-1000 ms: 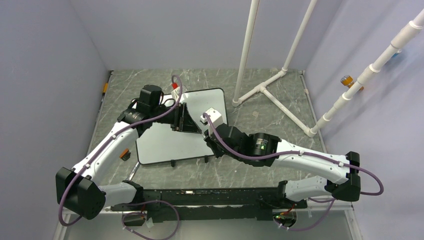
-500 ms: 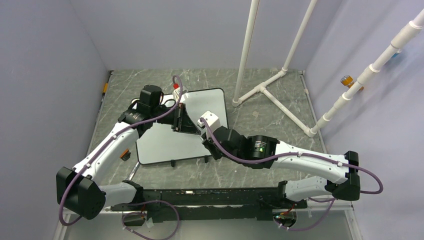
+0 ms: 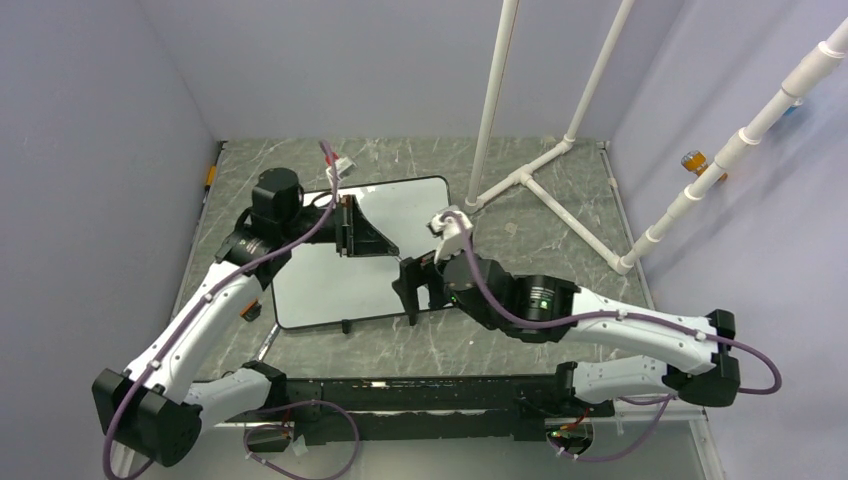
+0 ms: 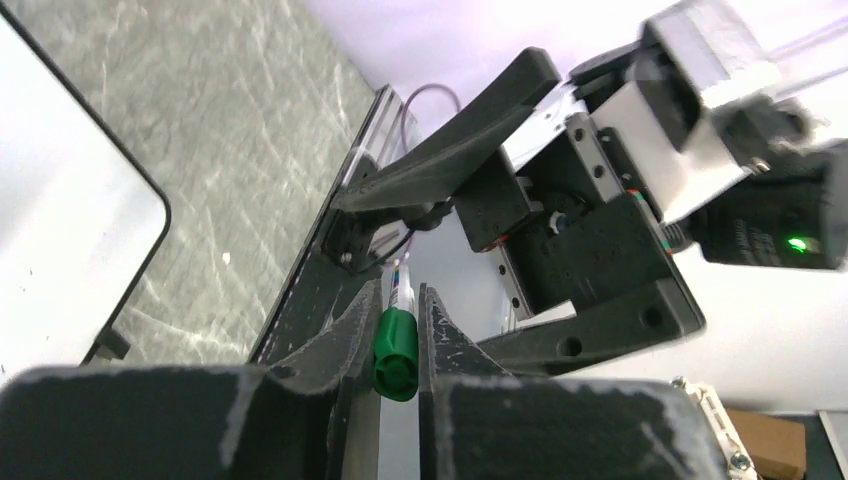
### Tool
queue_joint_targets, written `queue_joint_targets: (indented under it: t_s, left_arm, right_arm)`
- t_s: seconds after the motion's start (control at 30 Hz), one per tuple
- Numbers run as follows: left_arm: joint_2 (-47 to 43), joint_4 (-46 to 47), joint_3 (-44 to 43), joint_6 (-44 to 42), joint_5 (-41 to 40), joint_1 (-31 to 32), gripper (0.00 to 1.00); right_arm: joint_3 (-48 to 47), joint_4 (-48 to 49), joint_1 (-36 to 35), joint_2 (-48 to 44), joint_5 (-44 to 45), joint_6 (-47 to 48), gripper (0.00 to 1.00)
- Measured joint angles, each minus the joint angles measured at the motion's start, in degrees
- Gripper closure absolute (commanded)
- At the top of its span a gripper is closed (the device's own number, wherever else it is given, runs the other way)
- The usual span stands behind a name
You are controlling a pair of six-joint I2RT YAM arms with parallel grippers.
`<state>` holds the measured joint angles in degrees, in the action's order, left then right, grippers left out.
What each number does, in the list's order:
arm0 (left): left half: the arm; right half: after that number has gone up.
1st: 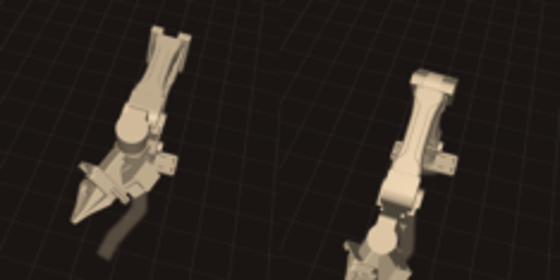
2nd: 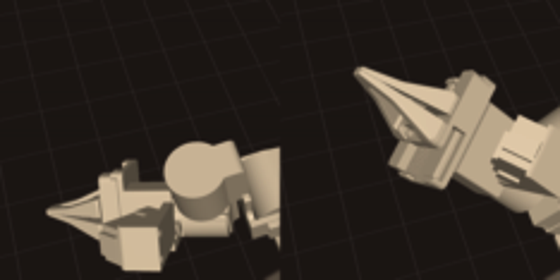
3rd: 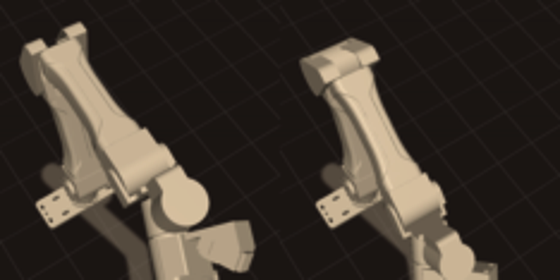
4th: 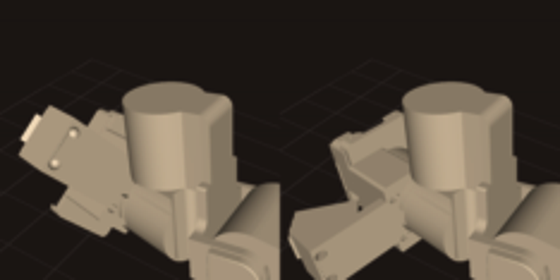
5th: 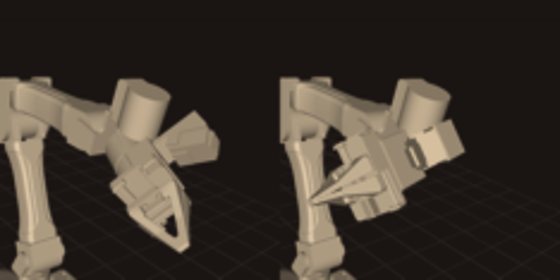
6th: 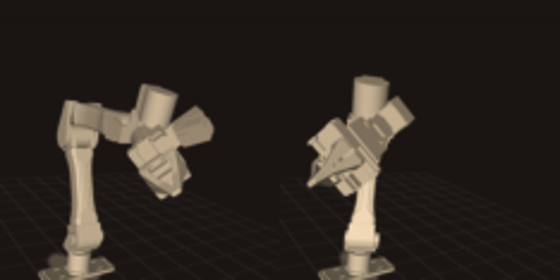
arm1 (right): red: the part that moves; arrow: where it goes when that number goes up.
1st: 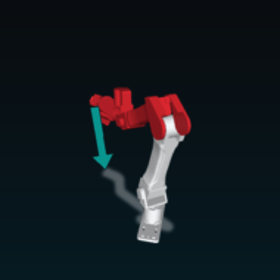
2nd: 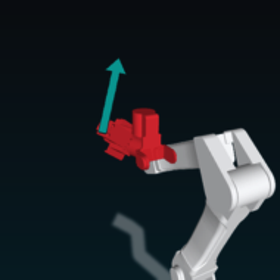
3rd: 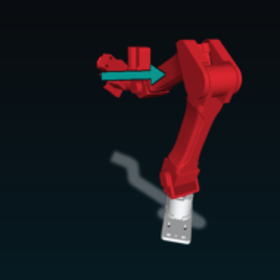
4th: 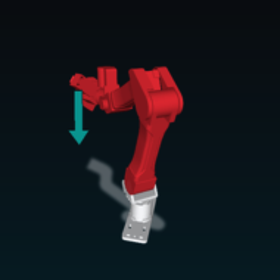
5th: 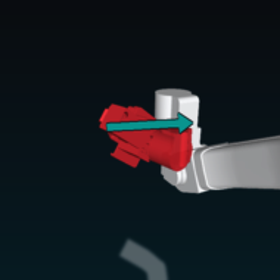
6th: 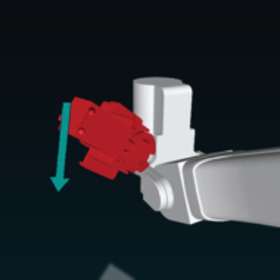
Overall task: Write a sentence on the whiteboard
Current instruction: Pass from the right arm to the left, then open the pen cap of the whiteboard marker.
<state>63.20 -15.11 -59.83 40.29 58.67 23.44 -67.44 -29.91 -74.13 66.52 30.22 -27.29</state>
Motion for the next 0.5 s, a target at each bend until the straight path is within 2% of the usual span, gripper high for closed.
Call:
queue_joint_targets:
  t_s: [0.13, 0.27, 0.37, 0.5]
  left_arm:
    - [-3.54, 9.29, 1.49, 8.28, 0.15, -2.89, 1.0]
    - [-6.88, 19.41, 2.8, 17.11, -0.11, -5.81, 1.0]
    - [-8.37, 26.82, 3.63, 22.82, -0.48, -6.29, 1.0]
    - [-8.94, 37.29, 4.35, 30.8, -2.1, -6.6, 1.0]
  right_arm:
    - [4.22, 7.98, 0.5, -6.16, 0.09, -3.52, 0.05]
    - [9.14, 18.01, 2.97, -12.68, -1.44, -6.36, 0.1]
    - [11.72, 24.98, 8.0, -15.65, -6.23, -8.92, 0.14]
    - [12.09, 33.55, 14.71, -14.95, -14.99, -12.44, 0.24]
